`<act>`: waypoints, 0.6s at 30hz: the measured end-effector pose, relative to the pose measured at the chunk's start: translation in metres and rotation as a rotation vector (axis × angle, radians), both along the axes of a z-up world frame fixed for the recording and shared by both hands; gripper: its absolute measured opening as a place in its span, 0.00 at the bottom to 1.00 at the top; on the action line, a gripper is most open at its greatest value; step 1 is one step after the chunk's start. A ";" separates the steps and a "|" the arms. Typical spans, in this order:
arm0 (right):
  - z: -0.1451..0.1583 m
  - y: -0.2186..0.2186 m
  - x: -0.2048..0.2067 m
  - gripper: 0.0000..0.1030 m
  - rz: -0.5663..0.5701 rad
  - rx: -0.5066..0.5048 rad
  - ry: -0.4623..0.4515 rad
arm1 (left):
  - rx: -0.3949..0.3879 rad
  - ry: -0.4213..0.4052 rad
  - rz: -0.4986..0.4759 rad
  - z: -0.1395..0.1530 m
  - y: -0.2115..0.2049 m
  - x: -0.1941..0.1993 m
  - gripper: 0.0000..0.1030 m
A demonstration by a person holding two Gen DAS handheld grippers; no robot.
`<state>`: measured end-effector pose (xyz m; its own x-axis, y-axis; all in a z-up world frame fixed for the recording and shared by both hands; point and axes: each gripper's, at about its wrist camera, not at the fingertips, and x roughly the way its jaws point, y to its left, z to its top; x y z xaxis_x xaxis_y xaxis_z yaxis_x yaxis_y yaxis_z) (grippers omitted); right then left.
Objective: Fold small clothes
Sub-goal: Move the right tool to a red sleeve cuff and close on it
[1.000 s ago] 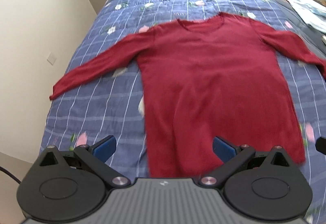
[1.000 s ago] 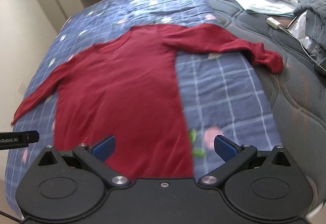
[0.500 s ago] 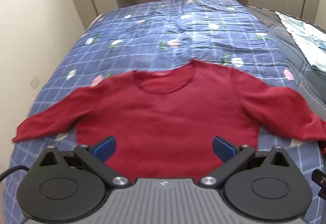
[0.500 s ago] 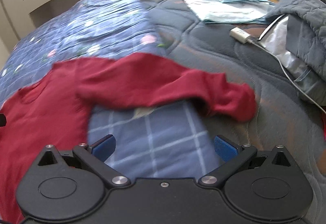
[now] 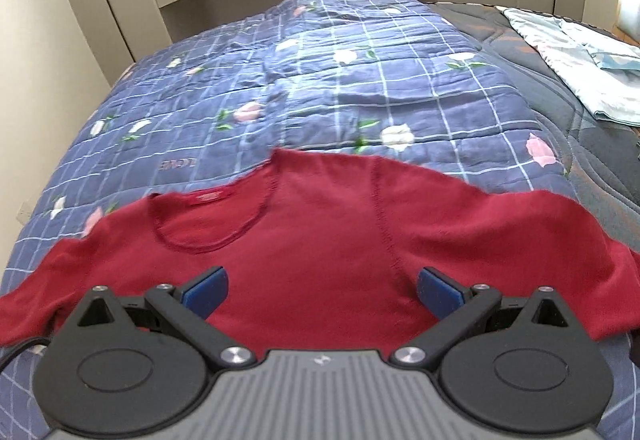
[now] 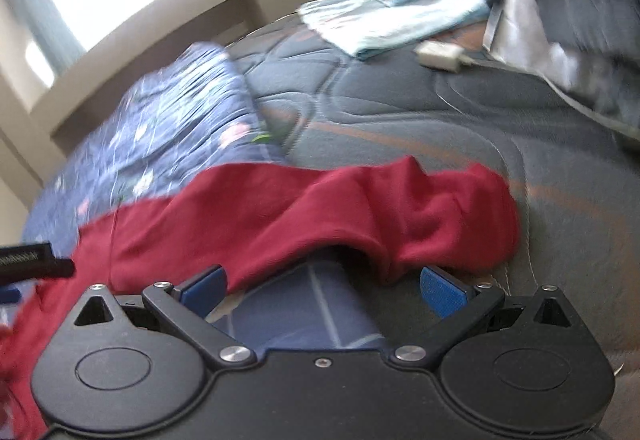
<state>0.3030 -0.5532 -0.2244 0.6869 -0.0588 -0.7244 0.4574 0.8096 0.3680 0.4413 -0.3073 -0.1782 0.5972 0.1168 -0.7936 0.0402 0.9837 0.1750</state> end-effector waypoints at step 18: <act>-0.041 -0.074 -0.023 0.95 -0.525 0.466 -0.210 | 0.083 0.063 -0.048 -0.049 -0.028 0.032 1.00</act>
<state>0.2795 -0.6271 -0.2658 0.7803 -0.1362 -0.6104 0.6237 0.2411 0.7435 0.4731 -0.3358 -0.2272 0.5533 0.1559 -0.8182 0.1006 0.9626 0.2514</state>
